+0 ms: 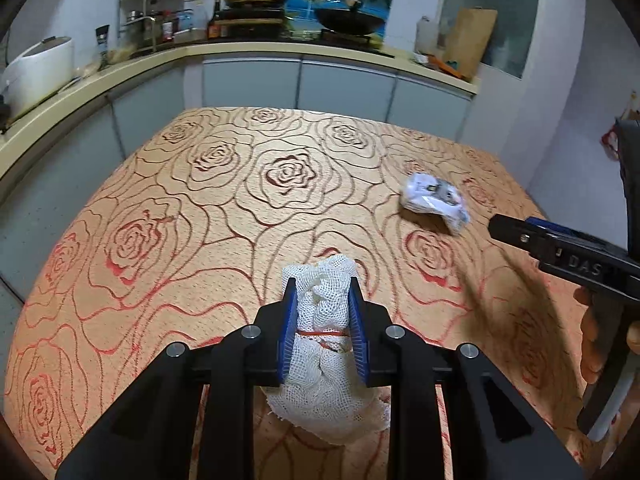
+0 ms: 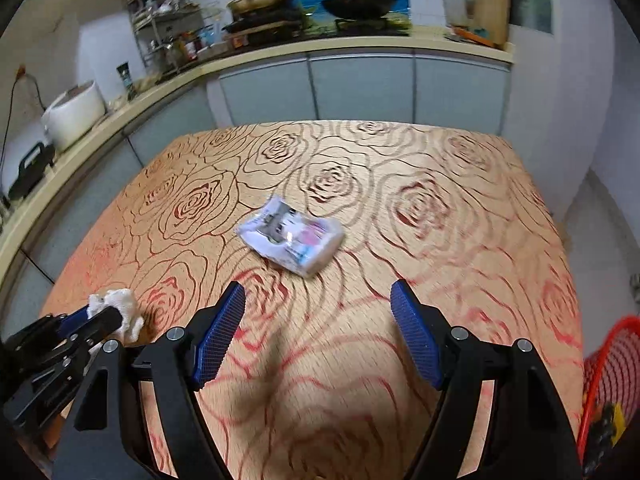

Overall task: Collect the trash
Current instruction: 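Grasp the white Watsons cat-print bag with the right tool while the left tool holds the cloth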

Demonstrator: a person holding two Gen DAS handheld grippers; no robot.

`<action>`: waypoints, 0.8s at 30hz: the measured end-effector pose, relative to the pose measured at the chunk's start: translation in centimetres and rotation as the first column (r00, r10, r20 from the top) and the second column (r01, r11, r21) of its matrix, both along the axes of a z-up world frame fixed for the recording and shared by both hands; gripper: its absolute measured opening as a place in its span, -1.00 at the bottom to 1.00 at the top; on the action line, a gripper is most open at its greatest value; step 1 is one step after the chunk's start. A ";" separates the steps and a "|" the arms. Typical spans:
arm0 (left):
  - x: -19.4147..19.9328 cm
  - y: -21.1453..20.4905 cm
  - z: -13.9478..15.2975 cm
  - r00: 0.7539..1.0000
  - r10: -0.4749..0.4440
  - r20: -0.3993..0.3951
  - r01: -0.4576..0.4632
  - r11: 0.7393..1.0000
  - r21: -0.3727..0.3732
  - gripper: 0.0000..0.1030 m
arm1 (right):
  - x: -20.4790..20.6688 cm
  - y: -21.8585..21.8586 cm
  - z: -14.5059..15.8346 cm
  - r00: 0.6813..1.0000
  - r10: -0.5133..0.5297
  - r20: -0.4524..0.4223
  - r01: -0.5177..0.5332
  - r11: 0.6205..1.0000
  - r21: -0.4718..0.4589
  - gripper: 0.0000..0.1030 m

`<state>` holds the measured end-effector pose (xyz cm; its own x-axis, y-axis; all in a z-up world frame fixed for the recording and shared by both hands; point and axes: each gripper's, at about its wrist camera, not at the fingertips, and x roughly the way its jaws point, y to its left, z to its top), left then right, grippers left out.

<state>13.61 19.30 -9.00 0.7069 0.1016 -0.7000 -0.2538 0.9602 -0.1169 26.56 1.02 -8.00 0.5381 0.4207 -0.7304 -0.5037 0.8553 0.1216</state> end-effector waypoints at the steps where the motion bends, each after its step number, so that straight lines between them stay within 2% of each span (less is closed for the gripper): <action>1: 0.1 0.1 -0.1 1.000 -0.001 0.000 0.001 1.000 -0.005 -0.56 | 0.3 0.7 -0.2 1.000 0.020 0.002 -0.020 1.000 -0.016 0.50; 3: 0.1 0.1 -0.3 1.000 -0.005 0.000 0.005 1.000 -0.006 -0.56 | 0.8 2.0 -0.8 0.997 0.072 -0.003 -0.072 0.996 -0.055 0.61; 7: 0.2 0.0 -0.7 1.000 -0.018 -0.006 0.018 1.000 0.000 -0.56 | 1.6 4.0 -1.7 0.991 0.128 0.037 -0.122 0.982 -0.141 0.61; 15: 0.6 0.5 -1.1 1.000 -0.021 -0.015 0.020 0.999 -0.031 -0.55 | 4.3 5.2 -2.6 0.990 0.135 0.043 -0.126 0.978 -0.166 0.61; 17: 0.6 0.6 -1.1 1.000 -0.021 -0.016 0.021 0.999 -0.034 -0.56 | 4.8 5.4 -2.8 0.989 0.147 0.027 -0.140 0.976 -0.169 0.48; 24: 0.8 1.1 -1.3 1.000 -0.018 -0.020 0.017 0.999 -0.048 -0.55 | 5.3 5.7 -3.0 0.988 0.153 -0.003 -0.151 0.976 -0.154 0.25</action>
